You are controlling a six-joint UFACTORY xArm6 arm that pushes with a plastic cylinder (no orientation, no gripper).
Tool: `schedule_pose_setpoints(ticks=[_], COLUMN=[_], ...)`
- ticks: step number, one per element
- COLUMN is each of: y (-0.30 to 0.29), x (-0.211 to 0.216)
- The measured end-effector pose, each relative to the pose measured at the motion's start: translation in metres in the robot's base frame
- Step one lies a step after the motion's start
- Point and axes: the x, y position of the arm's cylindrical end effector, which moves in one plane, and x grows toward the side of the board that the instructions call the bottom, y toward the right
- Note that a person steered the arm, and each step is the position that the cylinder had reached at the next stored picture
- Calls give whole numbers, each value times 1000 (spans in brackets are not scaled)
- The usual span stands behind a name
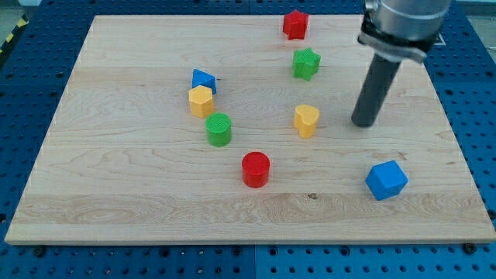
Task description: Place the yellow heart right to the blue triangle
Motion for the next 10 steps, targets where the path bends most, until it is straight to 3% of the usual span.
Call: schedule_pose_setpoints(ticks=[4,5,9,10], y=[-55,-91,-131,-93], x=[10,4,-75,-72])
